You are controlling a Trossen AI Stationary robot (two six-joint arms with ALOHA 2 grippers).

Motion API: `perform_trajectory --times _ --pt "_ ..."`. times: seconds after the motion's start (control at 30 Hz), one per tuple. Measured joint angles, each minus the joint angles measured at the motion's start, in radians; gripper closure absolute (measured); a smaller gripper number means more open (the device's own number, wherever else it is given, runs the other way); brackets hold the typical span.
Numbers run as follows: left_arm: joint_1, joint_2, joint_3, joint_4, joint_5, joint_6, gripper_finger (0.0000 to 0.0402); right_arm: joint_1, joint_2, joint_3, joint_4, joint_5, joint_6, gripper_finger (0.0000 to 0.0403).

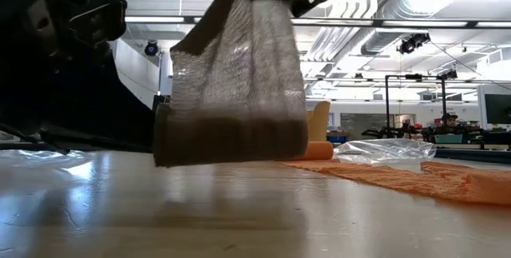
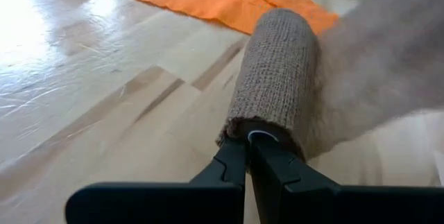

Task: Roll bandage
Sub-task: Roll the brown bandage

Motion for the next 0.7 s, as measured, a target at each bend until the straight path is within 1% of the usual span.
perform_trajectory --times 0.1,0.2,0.4,0.53,0.6,0.7 --pt "0.004 0.000 0.000 0.006 0.017 -0.002 0.0402 -0.032 0.000 0.000 0.029 0.067 0.026 0.0403" --pt "0.004 0.000 -0.001 0.035 -0.008 0.012 0.0402 -0.071 0.000 0.000 0.017 0.099 0.090 0.0403" --pt "0.001 0.002 -0.001 0.155 -0.060 0.093 0.0402 -0.097 0.000 0.000 -0.153 0.180 0.225 0.0403" --pt "0.001 0.003 0.005 0.173 -0.067 0.131 0.0402 -0.096 0.004 0.000 -0.227 0.171 0.260 0.0403" --pt "0.001 0.003 0.010 0.175 -0.061 0.150 0.0402 -0.097 0.016 0.000 -0.228 0.149 0.271 0.0403" --pt "0.001 0.003 0.011 0.171 -0.019 0.187 0.0402 -0.097 0.058 0.002 -0.212 0.105 0.297 0.0403"
